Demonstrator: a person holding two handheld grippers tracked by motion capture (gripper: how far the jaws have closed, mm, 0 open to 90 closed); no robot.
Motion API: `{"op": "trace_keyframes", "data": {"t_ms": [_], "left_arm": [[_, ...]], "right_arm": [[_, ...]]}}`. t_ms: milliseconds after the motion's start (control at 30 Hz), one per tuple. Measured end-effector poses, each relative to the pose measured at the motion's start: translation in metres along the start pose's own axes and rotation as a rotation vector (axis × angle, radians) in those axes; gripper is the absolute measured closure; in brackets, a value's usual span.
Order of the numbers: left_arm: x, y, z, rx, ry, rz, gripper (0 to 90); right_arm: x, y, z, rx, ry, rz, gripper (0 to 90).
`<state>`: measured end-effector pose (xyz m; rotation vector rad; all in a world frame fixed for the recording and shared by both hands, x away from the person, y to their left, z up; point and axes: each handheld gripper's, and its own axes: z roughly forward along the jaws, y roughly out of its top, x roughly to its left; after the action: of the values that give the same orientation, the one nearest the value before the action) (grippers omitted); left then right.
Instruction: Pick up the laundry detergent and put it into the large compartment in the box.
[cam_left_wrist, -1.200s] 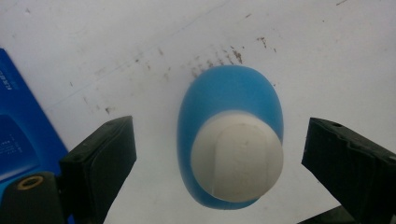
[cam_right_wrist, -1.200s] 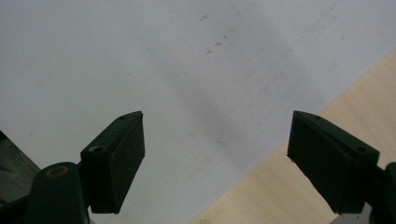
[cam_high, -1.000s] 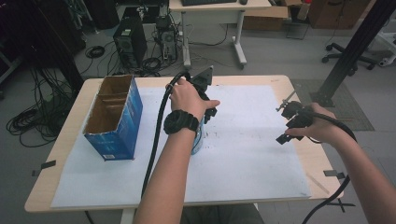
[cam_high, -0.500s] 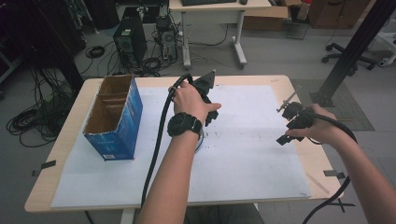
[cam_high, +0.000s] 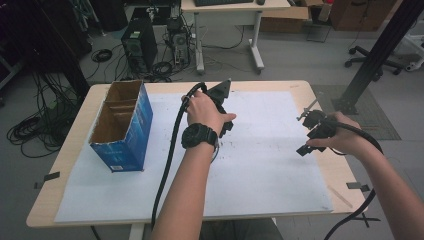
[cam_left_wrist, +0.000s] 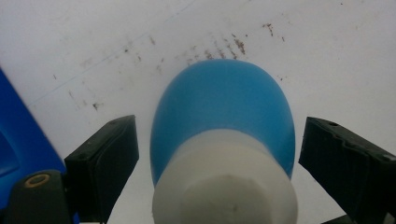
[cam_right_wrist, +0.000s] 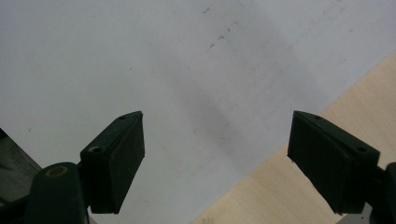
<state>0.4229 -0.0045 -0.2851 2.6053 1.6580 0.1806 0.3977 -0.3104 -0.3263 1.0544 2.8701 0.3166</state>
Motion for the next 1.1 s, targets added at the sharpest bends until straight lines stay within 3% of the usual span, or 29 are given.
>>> {"op": "trace_keyframes", "data": {"t_ms": [500,1100], "left_arm": [[-0.0002,0.0022,0.0044,0.015,0.02,-0.016,19.3],[0.003,0.0033,0.0073,0.037,-0.015,-0.039,36.2]], "right_arm": [[-0.0015,-0.0021,0.0025,0.002,0.004,0.004,19.1],[-0.0001,-0.0005,0.0037,0.004,0.006,0.0,19.0]]}}
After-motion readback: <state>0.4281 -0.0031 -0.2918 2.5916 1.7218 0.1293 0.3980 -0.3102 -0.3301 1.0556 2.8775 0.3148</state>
